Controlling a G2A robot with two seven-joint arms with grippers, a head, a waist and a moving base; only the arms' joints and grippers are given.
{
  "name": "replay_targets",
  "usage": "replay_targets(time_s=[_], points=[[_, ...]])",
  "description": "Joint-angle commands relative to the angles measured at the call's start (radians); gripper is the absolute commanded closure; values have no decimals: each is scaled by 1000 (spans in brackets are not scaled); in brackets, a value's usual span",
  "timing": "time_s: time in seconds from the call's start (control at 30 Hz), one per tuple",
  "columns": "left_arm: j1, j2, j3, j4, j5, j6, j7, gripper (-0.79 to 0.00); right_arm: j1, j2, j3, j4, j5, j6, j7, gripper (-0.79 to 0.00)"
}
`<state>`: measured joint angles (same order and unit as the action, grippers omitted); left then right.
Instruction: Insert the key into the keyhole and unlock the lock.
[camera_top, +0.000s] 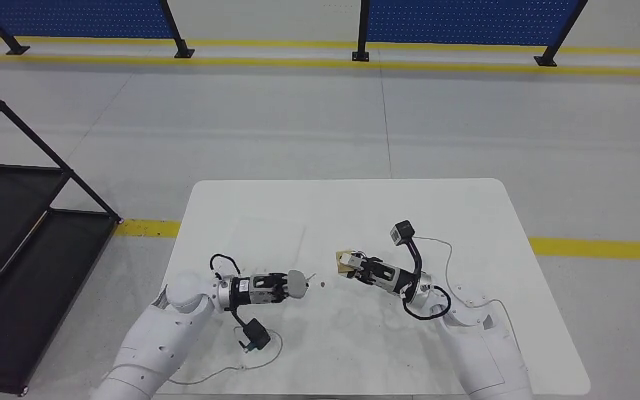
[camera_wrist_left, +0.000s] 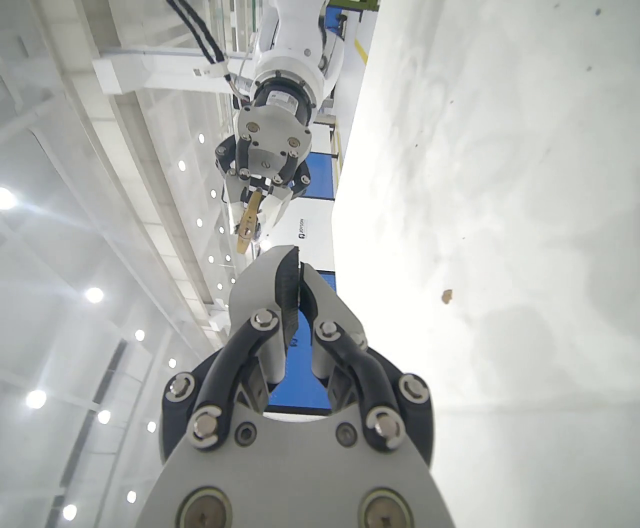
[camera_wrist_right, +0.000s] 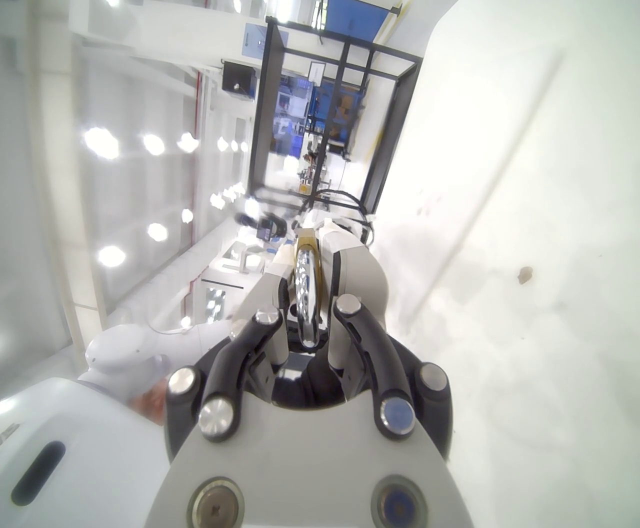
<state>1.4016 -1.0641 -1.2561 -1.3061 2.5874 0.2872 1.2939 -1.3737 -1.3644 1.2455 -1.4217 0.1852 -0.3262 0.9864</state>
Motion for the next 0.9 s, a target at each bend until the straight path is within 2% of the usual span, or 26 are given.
replay_targets(time_s=[0.0, 0.13, 0.23, 0.73, 0.87], points=[[-15, 5, -2, 0, 47, 64, 28, 0, 0, 0, 0, 0, 0, 0, 0, 0], [-44, 13, -2, -17, 87, 103, 73, 0, 0, 0, 0, 0, 0, 0, 0, 0], [-65, 17, -6, -16, 67, 93, 92, 0, 0, 0, 0, 0, 0, 0, 0, 0], [-73, 19, 4, -30, 59, 91, 102, 0, 0, 0, 0, 0, 0, 0, 0, 0], [-84, 26, 8, -44, 61, 104, 135, 0, 11, 7, -7, -17, -32, 54, 6, 0]])
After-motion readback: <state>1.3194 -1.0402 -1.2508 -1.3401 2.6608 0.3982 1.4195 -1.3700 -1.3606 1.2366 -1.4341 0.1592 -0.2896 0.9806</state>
